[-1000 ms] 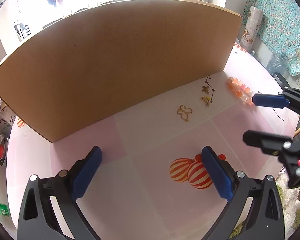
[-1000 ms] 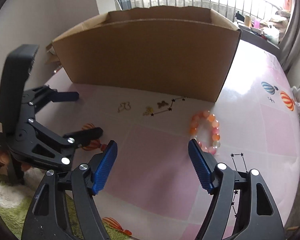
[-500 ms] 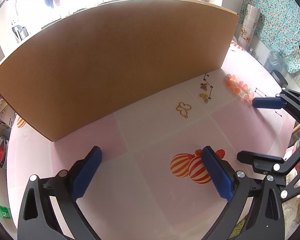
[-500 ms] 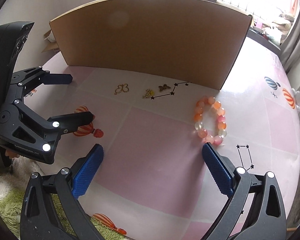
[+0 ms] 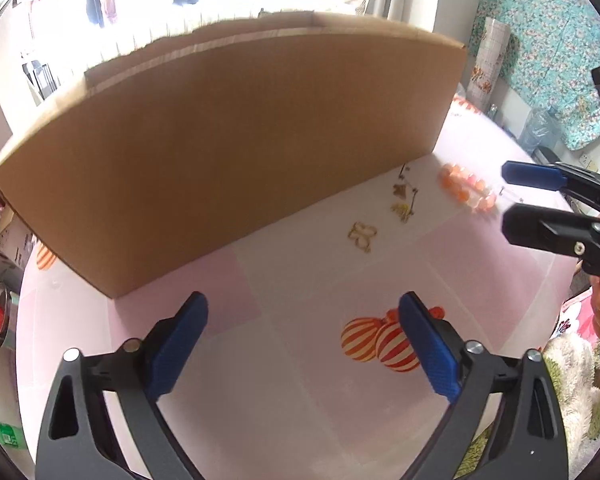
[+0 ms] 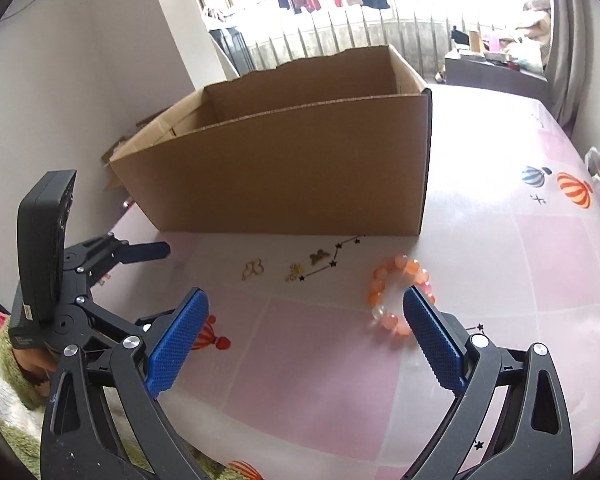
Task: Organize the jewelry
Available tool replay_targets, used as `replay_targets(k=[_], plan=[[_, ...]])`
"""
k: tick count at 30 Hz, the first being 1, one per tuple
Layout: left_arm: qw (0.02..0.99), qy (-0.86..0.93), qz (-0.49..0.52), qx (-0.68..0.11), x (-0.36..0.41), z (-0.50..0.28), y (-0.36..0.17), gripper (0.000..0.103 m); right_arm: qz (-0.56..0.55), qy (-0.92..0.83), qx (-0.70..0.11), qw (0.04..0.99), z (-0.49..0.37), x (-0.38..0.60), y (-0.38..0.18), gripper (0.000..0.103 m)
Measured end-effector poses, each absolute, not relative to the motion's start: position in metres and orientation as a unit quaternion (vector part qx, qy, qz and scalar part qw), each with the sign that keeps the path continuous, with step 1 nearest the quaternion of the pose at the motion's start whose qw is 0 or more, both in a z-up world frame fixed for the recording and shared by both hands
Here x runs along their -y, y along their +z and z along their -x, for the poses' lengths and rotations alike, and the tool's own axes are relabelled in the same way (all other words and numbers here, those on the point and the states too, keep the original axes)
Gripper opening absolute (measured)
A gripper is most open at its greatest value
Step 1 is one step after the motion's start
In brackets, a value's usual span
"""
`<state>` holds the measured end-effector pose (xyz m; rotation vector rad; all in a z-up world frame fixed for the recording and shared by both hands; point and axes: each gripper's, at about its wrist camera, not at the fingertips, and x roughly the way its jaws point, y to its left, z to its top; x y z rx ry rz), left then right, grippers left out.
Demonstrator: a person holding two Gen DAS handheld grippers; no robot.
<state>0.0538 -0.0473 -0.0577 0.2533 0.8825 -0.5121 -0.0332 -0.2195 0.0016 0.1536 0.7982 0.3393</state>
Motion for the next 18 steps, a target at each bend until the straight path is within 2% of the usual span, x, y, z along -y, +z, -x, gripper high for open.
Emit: replay_targets(k=[2,3,4,8,12,16,18], plan=[[0.868,-0.259,-0.121,-0.405,0.052,-0.052,-0.053,0.086,-0.084,0.17,-0.384,0.904,0.03,0.223,0.005,0.081],[0.868,-0.266,-0.121,-0.401,0.055,-0.052,-0.051,0.082,-0.088,0.17,-0.385,0.903,0.029,0.223,0.003,0.078],[0.868,-0.271,-0.123,-0.398,0.059,-0.052,-0.051,0.075,-0.091,0.17,-0.384,0.903,0.031,0.223,0.003,0.07],[0.862,-0.289,-0.132,-0.396,0.074,-0.057,-0.05,0.061,-0.112,0.174,-0.386,0.899,0.032,0.225,0.004,0.052],[0.857,-0.289,-0.144,-0.402,0.087,-0.063,-0.053,0.048,-0.118,0.177,-0.39,0.896,0.032,0.225,-0.002,0.042],[0.85,-0.29,-0.137,-0.419,0.091,-0.07,-0.057,0.035,-0.126,0.178,-0.391,0.894,0.035,0.227,-0.004,0.038],[0.847,-0.291,-0.135,-0.424,0.091,-0.071,-0.059,0.032,-0.127,0.176,-0.389,0.895,0.037,0.229,-0.004,0.038]])
